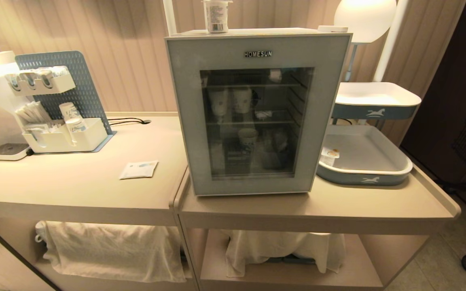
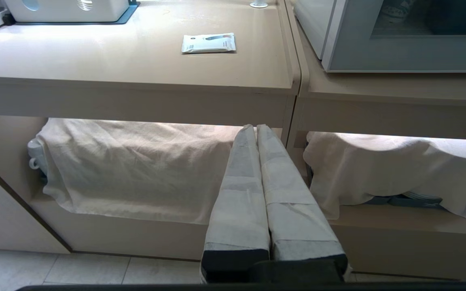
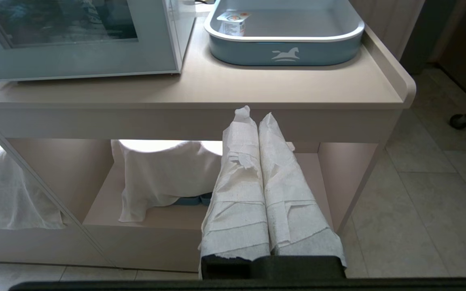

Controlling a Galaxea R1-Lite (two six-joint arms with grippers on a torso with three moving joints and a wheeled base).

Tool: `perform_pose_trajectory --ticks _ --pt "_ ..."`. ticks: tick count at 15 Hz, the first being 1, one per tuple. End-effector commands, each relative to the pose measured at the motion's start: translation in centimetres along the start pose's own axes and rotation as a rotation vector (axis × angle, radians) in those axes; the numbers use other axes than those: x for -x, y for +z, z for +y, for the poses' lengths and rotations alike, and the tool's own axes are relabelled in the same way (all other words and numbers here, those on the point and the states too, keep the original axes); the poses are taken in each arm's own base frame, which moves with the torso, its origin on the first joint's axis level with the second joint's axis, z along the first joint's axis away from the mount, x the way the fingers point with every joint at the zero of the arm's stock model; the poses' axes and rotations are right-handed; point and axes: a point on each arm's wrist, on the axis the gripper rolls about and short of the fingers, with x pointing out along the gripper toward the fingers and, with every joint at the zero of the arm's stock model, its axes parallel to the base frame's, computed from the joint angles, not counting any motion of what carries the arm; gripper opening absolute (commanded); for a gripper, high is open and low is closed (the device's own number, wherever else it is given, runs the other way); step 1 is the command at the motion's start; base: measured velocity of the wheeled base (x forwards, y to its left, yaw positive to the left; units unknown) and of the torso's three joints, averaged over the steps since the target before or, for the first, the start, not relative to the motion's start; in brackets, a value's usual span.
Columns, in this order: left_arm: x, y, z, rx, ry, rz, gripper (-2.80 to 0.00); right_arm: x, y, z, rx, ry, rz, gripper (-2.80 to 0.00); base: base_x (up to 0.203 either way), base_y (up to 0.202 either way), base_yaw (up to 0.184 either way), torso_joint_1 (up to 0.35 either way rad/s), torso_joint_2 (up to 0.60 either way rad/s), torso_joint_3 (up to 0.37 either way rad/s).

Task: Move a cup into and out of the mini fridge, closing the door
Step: Open the freezer door

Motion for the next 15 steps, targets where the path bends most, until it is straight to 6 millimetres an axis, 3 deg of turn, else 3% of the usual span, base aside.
perform_pose_trajectory --ticks 1,5,15 --pt "-0.01 0.0 0.0 0.0 0.001 0.002 -2.8 -0.02 0.01 0.0 0.001 0.001 0.002 -2.8 0.0 0.0 0.0 0.0 0.0 0.0" --pt "-0.01 0.0 0.0 -0.001 0.001 0.002 -2.8 -0.02 0.01 0.0 0.001 0.001 0.002 -2.8 0.0 0.0 0.0 0.0 0.0 0.0" --pt "0.0 0.0 0.0 -0.007 0.001 0.004 -2.8 -0.02 0.01 0.0 0.001 0.001 0.002 -2.8 0.168 0.0 0.002 0.005 0.0 0.001"
